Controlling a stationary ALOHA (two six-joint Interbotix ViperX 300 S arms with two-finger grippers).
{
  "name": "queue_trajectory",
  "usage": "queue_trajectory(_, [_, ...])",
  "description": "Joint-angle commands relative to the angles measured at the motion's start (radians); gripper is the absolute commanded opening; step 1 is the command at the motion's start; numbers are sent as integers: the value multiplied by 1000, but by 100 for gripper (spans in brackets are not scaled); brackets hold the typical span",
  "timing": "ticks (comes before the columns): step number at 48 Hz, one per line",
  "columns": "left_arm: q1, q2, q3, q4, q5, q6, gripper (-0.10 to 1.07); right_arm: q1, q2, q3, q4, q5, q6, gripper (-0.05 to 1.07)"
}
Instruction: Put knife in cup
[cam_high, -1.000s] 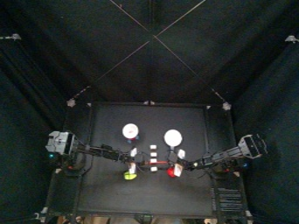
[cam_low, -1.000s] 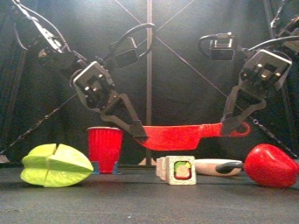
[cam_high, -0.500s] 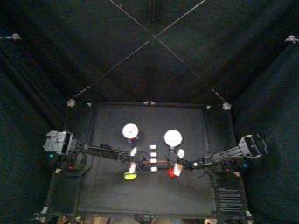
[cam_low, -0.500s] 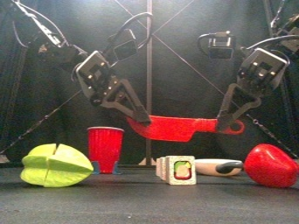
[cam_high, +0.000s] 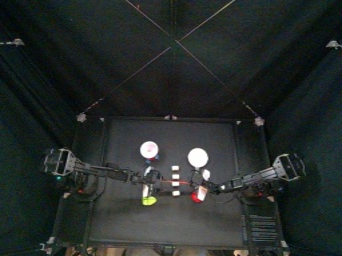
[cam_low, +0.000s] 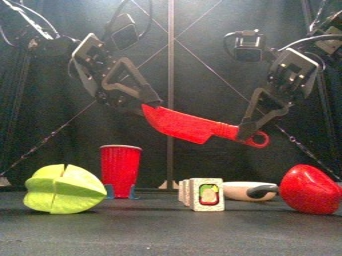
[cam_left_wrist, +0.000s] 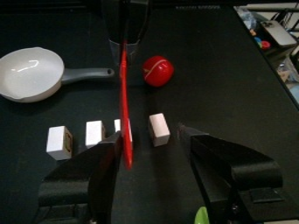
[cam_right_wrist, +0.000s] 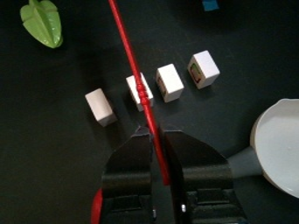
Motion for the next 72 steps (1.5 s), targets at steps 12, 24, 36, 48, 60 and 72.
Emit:
queue_trajectory(12, [123,-210,58,0,-43,0,86,-21,-26,-43,-2,17,3,28])
queue_trajectory(24, [232,-400,175,-2,-43,-3,86,-31,-58,-98,21,17,3,28])
queue_trajectory(36, [373,-595,341,-98,-63,-3,86,-83,-57,-183,29,15,2,28])
queue_trajectory(48, [518,-632,414,-201,-60,-2,86,-160,-46,-233,107,9,2,27])
queue_trajectory(60, [583,-586,440,-247,-55,-3,86,-181,-43,-301,161,9,2,27])
queue_trajectory(72, [615,-497,425,-279,-55,0,86,-175,-11,-385,173,72,2,27])
